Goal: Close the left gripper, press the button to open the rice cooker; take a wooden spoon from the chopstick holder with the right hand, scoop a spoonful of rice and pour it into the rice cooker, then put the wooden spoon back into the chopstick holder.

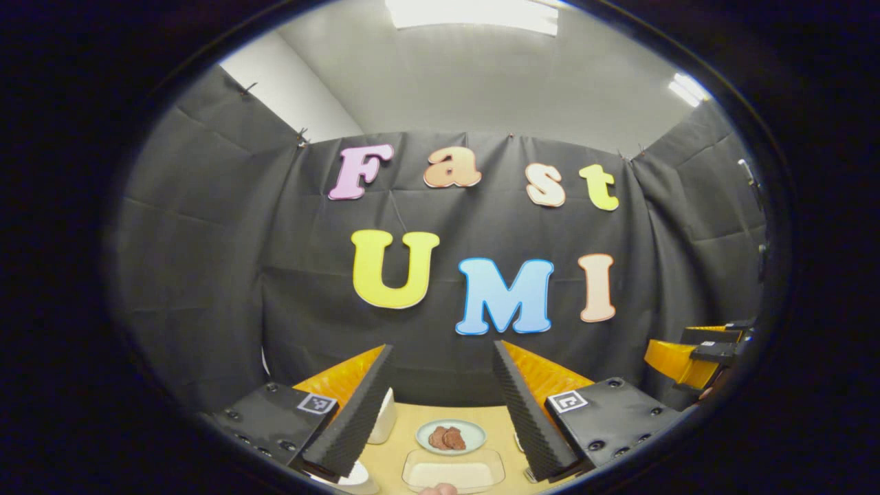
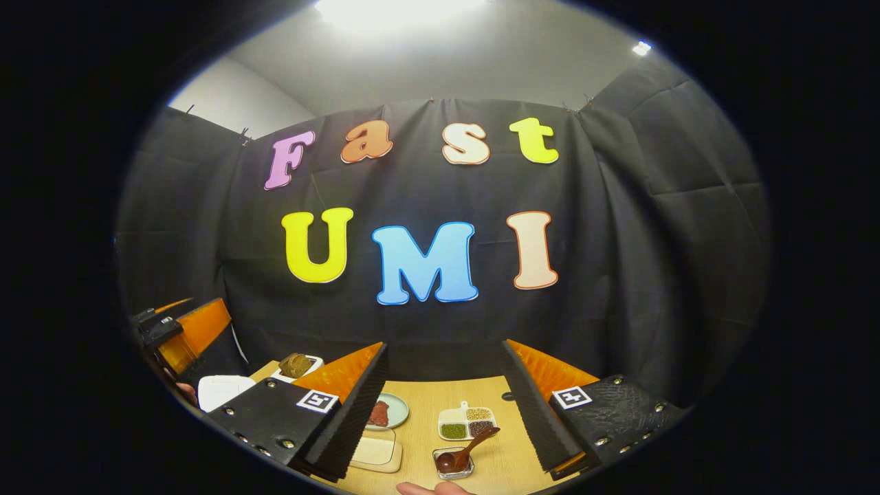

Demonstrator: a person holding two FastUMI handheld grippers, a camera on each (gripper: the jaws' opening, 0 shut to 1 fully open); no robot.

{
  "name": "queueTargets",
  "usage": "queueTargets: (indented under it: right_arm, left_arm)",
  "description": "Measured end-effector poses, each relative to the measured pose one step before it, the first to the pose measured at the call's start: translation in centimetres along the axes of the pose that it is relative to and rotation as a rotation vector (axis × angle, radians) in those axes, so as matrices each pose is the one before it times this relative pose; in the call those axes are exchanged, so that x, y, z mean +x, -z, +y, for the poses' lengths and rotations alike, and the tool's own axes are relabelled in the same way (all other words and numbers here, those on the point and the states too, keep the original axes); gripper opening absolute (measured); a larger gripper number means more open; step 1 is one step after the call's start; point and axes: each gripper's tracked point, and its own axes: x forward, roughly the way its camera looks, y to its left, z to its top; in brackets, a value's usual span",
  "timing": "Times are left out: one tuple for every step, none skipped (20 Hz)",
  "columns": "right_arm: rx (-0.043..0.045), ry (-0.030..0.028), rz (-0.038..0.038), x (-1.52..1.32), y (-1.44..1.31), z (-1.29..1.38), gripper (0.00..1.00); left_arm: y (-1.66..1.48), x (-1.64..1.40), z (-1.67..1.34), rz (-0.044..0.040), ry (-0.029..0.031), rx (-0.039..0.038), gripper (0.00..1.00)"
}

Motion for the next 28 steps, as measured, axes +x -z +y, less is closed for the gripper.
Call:
queueTargets:
  right_arm:
    - [-0.00060, -0.00013, 0.00437, 0.019, 0.181, 0.076, 0.98]
    - [0.00205, -0.00190, 0.00400, 0.080, 0.130, 0.194, 0.98]
    - [0.00149, -0.00138, 0.00389, -0.002, 0.177, 0.125, 0.98]
    - [-0.00064, -0.00895, 0.00078, 0.040, 0.039, 0.279, 0.98]
    - [0.00177, -0.01562, -0.00406, -0.127, 0.033, 0.522, 0.98]
    - [0.00119, -0.00856, -0.00570, -0.126, -0.136, 0.260, 0.98]
    - [0.00078, -0.00075, -0.00495, -0.023, -0.024, -0.087, 0.98]
    - [0.00186, 0.00023, -0.00011, 0.069, 0.031, 0.034, 0.98]
    - [0.00335, -0.00079, 0.00466, -0.054, 0.316, 0.124, 0.98]
    - [0.00361, -0.00511, 0.00514, 0.063, 0.185, 0.137, 0.98]
    - [-0.00018, -0.00206, 0.00565, -0.067, 0.241, 0.114, 0.98]
    - [-0.00415, 0.00255, 0.00551, 0.049, 0.239, -0.112, 0.98]
    - [-0.00342, 0.00446, 0.00568, -0.025, 0.300, -0.183, 0.98]
    - [0.00178, 0.00188, 0.00630, -0.034, 0.206, -0.075, 0.98]
    - [0.00551, -0.00101, 0.00686, 0.028, 0.339, 0.020, 0.98]
    - [0.00540, -0.00186, 0.00968, 0.087, 0.310, 0.016, 0.98]
    - [0.00759, -0.00279, 0.01047, 0.010, 0.405, -0.026, 0.98]
    - [0.01217, -0.00821, 0.00734, 0.060, 0.187, 0.072, 0.98]
    - [0.01491, -0.00867, 0.00492, 0.011, 0.266, 0.130, 0.98]
    - [0.01854, -0.01679, 0.00221, 0.172, 0.171, 0.230, 0.98]
    - [0.01941, -0.01692, 0.00358, 0.074, 0.224, 0.310, 0.98]
    - [0.01372, -0.00922, 0.00494, 0.112, 0.209, 0.019, 0.98]
    - [0.00543, -0.00289, 0.00347, 0.089, 0.114, -0.093, 0.98]
    - [-0.00321, 0.00144, 0.00538, 0.101, 0.078, -0.092, 0.98]
    - [-0.00895, 0.00053, 0.00401, 0.153, 0.162, -0.087, 0.98]
    - [-0.00946, 0.00328, 0.00575, 0.274, 0.111, -0.086, 0.98]
    - [-0.00690, 0.00094, 0.00433, 0.096, 0.132, -0.095, 0.98]
    - [-0.00259, -0.00035, 0.00282, 0.083, -0.008, 0.013, 0.98]
  left_arm:
    - [0.264, -0.082, 0.628, -0.00511, -0.00954, 0.01107, 0.96]
    - [0.580, -0.040, 0.263, 0.01277, 0.00588, 0.00408, 0.98]
    - [0.977, 0.072, 0.129, 0.02147, 0.00264, -0.00039, 0.98]
    - [0.626, 0.064, 0.432, 0.01902, 0.00275, -0.00814, 0.98]
    - [0.707, -0.081, 0.469, 0.01510, 0.00050, -0.01170, 0.98]
    - [0.432, -0.048, 0.405, 0.01345, 0.00404, -0.01342, 0.97]
    - [0.423, -0.083, 0.682, 0.01018, -0.01189, -0.00512, 0.83]
    - [0.415, 0.114, 0.602, 0.01568, -0.00690, 0.00649, 0.69]
    - [0.696, 0.112, 0.466, 0.01675, -0.01115, 0.01167, 0.58]
    - [0.591, 0.155, 0.597, 0.01573, -0.00765, 0.00847, 0.48]
    - [0.560, -0.044, 0.485, 0.01663, -0.00770, -0.00084, 0.39]
    - [0.746, -0.103, 0.690, 0.02319, -0.00816, -0.01555, 0.15]
    - [1.202, 0.503, -0.086, 0.03564, 0.01911, -0.02695, 0.11]
    - [1.362, 0.078, 0.289, 0.04159, 0.01190, -0.02648, 0.07]
    - [1.239, 0.027, 0.813, 0.03896, -0.00326, -0.01812, 0.07]
    - [1.206, 0.285, 0.874, 0.03224, -0.00499, -0.01020, 0.07]
    - [1.149, 0.221, 1.103, 0.03428, -0.01063, -0.00166, 0.07]
    - [1.173, 0.336, 1.061, 0.04375, -0.00810, -0.00797, 0.07]
    - [1.545, 0.280, 0.984, 0.05331, -0.01075, -0.01182, 0.03]
    - [1.397, 0.466, 1.342, 0.03629, -0.02415, -0.01737, 0.11]
    - [0.710, 0.465, 1.295, 0.02456, -0.01988, -0.02381, 0.11]
    - [0.524, 0.316, 1.380, 0.01709, -0.02047, -0.02329, 0.07]
    - [0.380, 0.017, 1.216, 0.01740, -0.02018, -0.01464, 0.07]
    - [0.352, 0.259, 1.198, 0.02150, -0.01620, -0.00373, 0.07]
    - [0.583, 0.423, 1.070, 0.02549, -0.01553, 0.00274, 0.07]
    - [0.460, 0.345, 1.149, 0.02359, -0.01279, 0.00178, 0.07]
    - [0.639, 0.385, 1.032, 0.03023, -0.01072, -0.00221, 0.07]
    - [0.496, 0.380, 1.010, 0.03383, -0.01228, -0.00951, 0.07]
